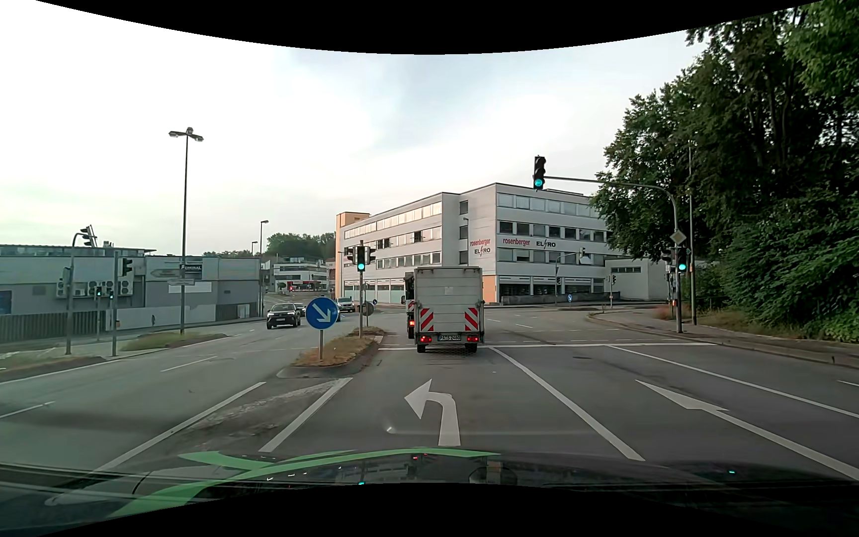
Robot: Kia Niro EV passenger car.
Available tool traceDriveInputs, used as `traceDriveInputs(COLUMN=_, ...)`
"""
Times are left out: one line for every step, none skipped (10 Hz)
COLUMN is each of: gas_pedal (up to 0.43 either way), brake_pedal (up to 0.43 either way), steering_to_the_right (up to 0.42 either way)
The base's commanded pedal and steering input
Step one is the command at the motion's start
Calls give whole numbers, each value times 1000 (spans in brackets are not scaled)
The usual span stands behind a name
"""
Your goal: Follow the waypoints while adhering to traffic rules and regulations
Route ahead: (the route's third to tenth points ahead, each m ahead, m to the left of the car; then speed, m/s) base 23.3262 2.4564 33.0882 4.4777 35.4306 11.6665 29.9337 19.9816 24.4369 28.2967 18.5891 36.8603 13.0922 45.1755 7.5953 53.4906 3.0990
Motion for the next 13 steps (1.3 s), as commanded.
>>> traceDriveInputs(gas_pedal=0, brake_pedal=0, steering_to_the_right=-37)
traceDriveInputs(gas_pedal=0, brake_pedal=0, steering_to_the_right=-38)
traceDriveInputs(gas_pedal=0, brake_pedal=0, steering_to_the_right=-39)
traceDriveInputs(gas_pedal=0, brake_pedal=0, steering_to_the_right=-39)
traceDriveInputs(gas_pedal=0, brake_pedal=0, steering_to_the_right=-39)
traceDriveInputs(gas_pedal=0, brake_pedal=0, steering_to_the_right=-39)
traceDriveInputs(gas_pedal=0, brake_pedal=0, steering_to_the_right=-37)
traceDriveInputs(gas_pedal=0, brake_pedal=0, steering_to_the_right=-32)
traceDriveInputs(gas_pedal=0, brake_pedal=0, steering_to_the_right=-27)
traceDriveInputs(gas_pedal=0, brake_pedal=0, steering_to_the_right=-25)
traceDriveInputs(gas_pedal=0, brake_pedal=0, steering_to_the_right=-24)
traceDriveInputs(gas_pedal=0, brake_pedal=0, steering_to_the_right=-24)
traceDriveInputs(gas_pedal=0, brake_pedal=0, steering_to_the_right=-23)
